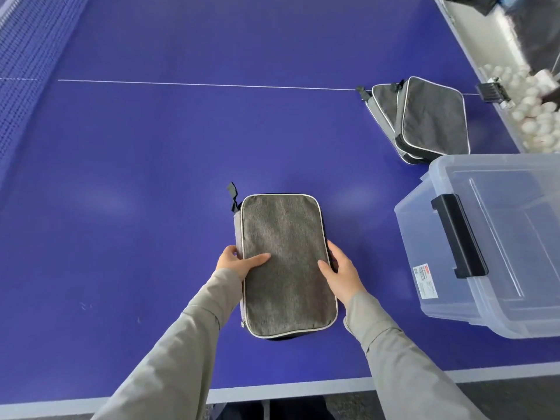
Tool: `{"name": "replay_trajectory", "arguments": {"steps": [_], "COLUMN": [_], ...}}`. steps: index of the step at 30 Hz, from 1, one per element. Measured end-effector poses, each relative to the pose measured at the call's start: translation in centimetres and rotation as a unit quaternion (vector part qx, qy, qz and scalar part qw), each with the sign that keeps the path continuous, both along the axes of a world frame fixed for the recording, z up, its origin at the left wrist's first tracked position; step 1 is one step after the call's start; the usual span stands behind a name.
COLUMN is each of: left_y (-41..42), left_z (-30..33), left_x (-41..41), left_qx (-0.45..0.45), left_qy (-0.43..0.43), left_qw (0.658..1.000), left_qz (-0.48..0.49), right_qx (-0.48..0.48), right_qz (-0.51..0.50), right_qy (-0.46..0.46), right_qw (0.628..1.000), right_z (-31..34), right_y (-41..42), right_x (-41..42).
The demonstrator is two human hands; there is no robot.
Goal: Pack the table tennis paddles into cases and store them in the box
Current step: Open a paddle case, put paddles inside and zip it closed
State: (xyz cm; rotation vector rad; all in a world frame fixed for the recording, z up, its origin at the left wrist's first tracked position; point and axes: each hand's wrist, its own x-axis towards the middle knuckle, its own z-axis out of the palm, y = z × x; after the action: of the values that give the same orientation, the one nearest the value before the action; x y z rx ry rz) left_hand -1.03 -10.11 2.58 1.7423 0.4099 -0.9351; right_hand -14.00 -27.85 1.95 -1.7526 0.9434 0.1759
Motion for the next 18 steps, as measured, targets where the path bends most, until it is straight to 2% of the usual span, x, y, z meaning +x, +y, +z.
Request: {"name": "replay_trajectory", "arguments": {"steps": [8, 10, 15, 18], "left_y": [-0.3, -0.5, -0.5, 0.0], "left_z": [-0.2, 0.2, 1.6, 2.3], "left_x": [-0.7, -1.0, -1.4, -0.9], "left_qx": [-0.051, -0.062, -0.075, -0.085], "left_qy": [-0.024, -0.037, -0.032, -0.022], "left_qw": [0.998, 0.996, 0.985, 0.965], "left_qz": [0.039, 0.052, 0.151, 0.246], "right_qx": [0.015, -0.005, -0.124, -0.278], "right_qz": [-0.004, -0.011, -0.072, -0.085], "right_qy": [0.008, -0.003, -0.093, -0.152], "right_qw": [1.0, 1.0, 0.985, 0.945], "right_z": [-0.1, 0.3, 2.4, 3.7], "right_y": [-0.2, -0.1, 1.1, 3.1], "right_x": [0.6, 0.5, -0.9, -2.0]}}
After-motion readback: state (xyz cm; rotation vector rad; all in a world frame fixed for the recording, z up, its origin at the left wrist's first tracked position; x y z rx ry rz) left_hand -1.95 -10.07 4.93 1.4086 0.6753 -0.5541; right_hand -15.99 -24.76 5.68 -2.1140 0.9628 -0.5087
